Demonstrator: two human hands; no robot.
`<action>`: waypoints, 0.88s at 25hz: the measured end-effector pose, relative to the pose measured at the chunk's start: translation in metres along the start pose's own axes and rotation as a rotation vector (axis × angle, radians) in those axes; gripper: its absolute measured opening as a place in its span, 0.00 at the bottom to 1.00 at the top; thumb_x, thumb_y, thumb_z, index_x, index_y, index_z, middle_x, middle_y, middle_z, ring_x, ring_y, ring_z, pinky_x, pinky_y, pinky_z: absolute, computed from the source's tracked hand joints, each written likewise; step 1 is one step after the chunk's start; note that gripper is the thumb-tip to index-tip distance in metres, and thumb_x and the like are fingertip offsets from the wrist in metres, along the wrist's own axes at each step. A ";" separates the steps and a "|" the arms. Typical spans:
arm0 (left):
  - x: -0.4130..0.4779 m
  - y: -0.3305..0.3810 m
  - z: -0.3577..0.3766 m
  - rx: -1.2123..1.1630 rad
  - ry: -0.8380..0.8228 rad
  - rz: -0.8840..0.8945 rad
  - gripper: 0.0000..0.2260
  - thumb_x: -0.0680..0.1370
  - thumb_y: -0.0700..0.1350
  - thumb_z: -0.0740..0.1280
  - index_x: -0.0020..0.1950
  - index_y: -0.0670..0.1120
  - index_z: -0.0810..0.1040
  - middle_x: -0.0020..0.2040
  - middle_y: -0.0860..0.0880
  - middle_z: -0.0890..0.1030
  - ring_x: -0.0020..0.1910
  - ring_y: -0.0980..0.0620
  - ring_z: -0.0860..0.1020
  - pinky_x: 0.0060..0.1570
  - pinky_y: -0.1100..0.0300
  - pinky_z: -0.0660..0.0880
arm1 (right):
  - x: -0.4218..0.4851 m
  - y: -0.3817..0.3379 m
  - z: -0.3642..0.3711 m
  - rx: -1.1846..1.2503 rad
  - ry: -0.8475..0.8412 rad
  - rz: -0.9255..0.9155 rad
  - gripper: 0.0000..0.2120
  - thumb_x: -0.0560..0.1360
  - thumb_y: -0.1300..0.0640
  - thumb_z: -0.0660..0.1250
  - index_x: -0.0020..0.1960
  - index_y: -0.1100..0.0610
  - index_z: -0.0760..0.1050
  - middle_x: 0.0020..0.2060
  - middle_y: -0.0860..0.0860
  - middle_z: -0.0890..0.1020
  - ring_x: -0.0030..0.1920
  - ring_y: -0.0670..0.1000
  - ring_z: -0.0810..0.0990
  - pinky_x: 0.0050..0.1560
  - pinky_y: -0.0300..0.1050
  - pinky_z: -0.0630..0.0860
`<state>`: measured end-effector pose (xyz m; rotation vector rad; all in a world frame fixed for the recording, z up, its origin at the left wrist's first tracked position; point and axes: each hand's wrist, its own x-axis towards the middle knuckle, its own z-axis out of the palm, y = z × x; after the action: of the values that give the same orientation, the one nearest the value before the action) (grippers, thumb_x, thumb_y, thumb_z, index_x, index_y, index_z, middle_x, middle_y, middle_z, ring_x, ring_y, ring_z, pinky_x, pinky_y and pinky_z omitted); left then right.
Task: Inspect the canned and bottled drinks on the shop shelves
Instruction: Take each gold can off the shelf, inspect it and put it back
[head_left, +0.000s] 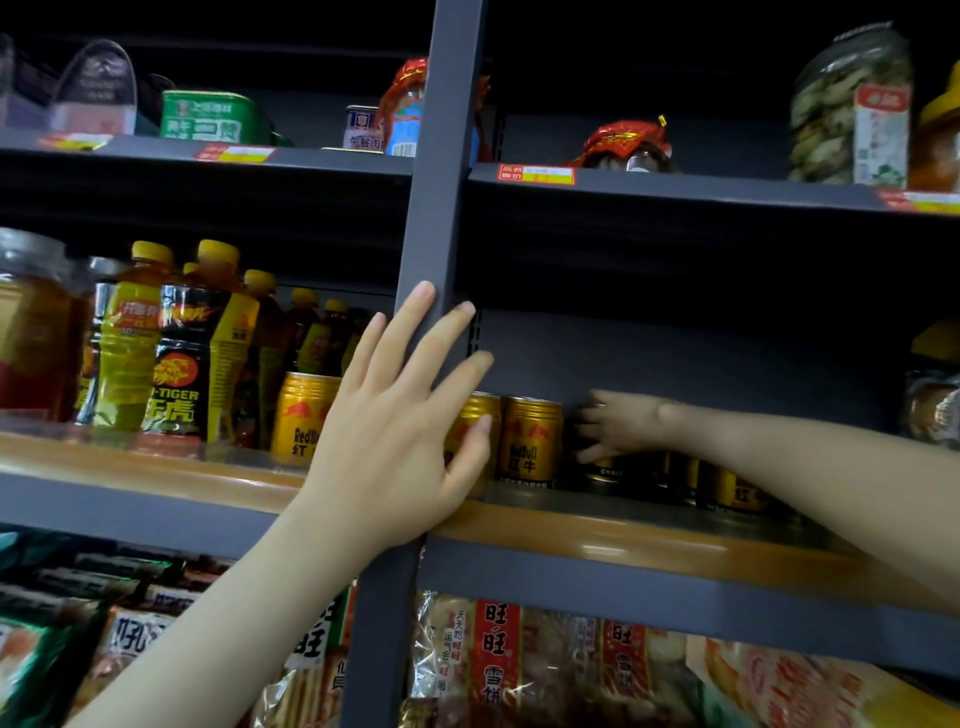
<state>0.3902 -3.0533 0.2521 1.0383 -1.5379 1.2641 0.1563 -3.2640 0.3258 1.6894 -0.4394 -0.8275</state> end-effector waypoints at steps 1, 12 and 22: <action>0.000 0.000 0.000 -0.002 -0.001 -0.002 0.21 0.77 0.52 0.58 0.66 0.45 0.77 0.73 0.43 0.68 0.77 0.42 0.54 0.73 0.42 0.56 | -0.004 -0.004 -0.005 -0.014 -0.001 0.075 0.31 0.80 0.62 0.57 0.77 0.47 0.48 0.74 0.60 0.61 0.74 0.61 0.58 0.70 0.59 0.61; 0.001 0.006 -0.004 0.084 -0.114 0.000 0.18 0.77 0.50 0.61 0.61 0.41 0.79 0.72 0.38 0.68 0.77 0.38 0.54 0.71 0.38 0.62 | -0.148 -0.017 -0.061 0.058 0.667 0.566 0.38 0.59 0.64 0.80 0.65 0.56 0.69 0.56 0.64 0.80 0.57 0.64 0.79 0.60 0.62 0.74; -0.058 0.134 -0.098 -0.967 -0.374 -0.566 0.33 0.68 0.57 0.76 0.66 0.60 0.60 0.60 0.61 0.73 0.56 0.63 0.76 0.51 0.67 0.77 | -0.198 -0.160 -0.152 0.431 1.062 0.336 0.31 0.70 0.59 0.70 0.71 0.57 0.63 0.65 0.61 0.74 0.68 0.59 0.70 0.70 0.59 0.63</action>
<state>0.2897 -2.9337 0.1721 0.9426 -1.6606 -0.1151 0.1093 -2.9819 0.2478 2.0966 -0.1364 0.4806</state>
